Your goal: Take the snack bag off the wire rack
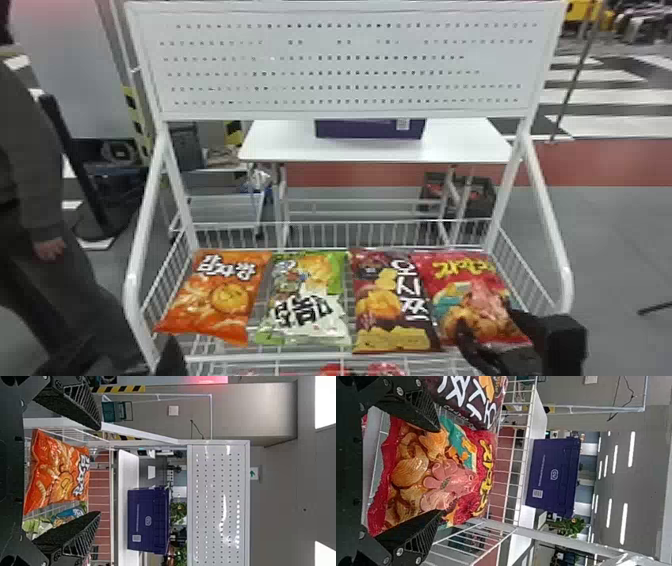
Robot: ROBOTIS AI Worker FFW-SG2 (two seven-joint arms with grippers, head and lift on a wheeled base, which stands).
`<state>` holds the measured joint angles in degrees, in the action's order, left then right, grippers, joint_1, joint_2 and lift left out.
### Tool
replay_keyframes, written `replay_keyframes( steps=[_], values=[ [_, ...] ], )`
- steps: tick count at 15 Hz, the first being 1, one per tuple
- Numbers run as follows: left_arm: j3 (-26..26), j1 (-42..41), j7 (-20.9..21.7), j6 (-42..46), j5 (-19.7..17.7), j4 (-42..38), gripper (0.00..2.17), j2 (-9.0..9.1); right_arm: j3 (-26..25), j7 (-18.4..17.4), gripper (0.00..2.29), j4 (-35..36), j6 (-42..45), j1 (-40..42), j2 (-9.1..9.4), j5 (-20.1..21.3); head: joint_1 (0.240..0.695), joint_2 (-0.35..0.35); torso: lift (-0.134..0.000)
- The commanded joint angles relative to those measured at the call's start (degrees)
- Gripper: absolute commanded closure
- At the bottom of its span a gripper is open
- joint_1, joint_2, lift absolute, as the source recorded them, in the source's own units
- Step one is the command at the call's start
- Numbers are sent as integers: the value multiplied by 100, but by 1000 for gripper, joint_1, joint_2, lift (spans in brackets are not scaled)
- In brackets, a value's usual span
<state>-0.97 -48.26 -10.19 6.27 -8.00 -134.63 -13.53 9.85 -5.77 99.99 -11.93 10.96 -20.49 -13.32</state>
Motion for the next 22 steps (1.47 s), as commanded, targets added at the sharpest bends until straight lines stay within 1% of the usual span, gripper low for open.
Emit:
replay_keyframes(
  steps=[1, 2, 4, 5, 7, 8, 10, 12, 16, 17, 19, 21, 22],
  values=[
    [0, 27, -1, -8, 0, 25, 134, 0, -9, 6, 464, -58, -104, -67, 2, -22, 499, 0, 0],
    [0, 36, -1, -8, 0, 33, 134, 0, -9, 6, 677, -58, -210, -85, 10, -31, 499, 0, 0],
    [0, 62, -1, -25, -9, 68, 134, 0, -27, 6, 1706, -58, -526, -103, 10, -92, 499, 0, 0],
    [0, 71, -1, -25, -9, 68, 134, 0, -35, 24, 1889, -50, -649, -120, 10, -119, 499, 0, 0],
    [0, 106, -1, -60, -17, 86, 134, 0, -79, 24, 1929, -50, -667, -129, 10, -242, 499, 0, 0],
    [0, 132, -1, -78, -26, 104, 134, 0, -88, 24, 2017, -14, -667, -129, 10, -277, 499, 0, 0],
    [0, 194, -1, -131, -35, 130, 134, -9, -150, 15, 2017, 91, -667, -76, 10, -391, 499, 0, 0],
    [9, 247, -1, -201, -35, 130, 134, -9, -176, 15, 2017, 407, -667, 29, 10, -400, 499, 0, 0],
    [9, 317, -1, -307, -35, 139, 134, -18, -202, 15, 2017, 1515, -719, 434, -51, -452, 499, 0, 0],
    [9, 326, -1, -307, -35, 139, 134, -18, -211, 15, 2017, 1805, -790, 548, -69, -540, 499, 0, 0],
    [9, 343, -9, -307, -53, 148, 134, -44, -264, -3, 2017, 2341, -772, 926, -148, -567, 499, 0, 0],
    [0, 370, -9, -307, -70, 156, 134, -62, -290, -3, 2017, 2622, -667, 1242, -244, -558, 499, 0, 0],
    [-9, 370, -18, -307, -97, 165, 134, -70, -343, -11, 2017, 2701, -473, 1436, -280, -558, 499, 0, 0]
  ],
)
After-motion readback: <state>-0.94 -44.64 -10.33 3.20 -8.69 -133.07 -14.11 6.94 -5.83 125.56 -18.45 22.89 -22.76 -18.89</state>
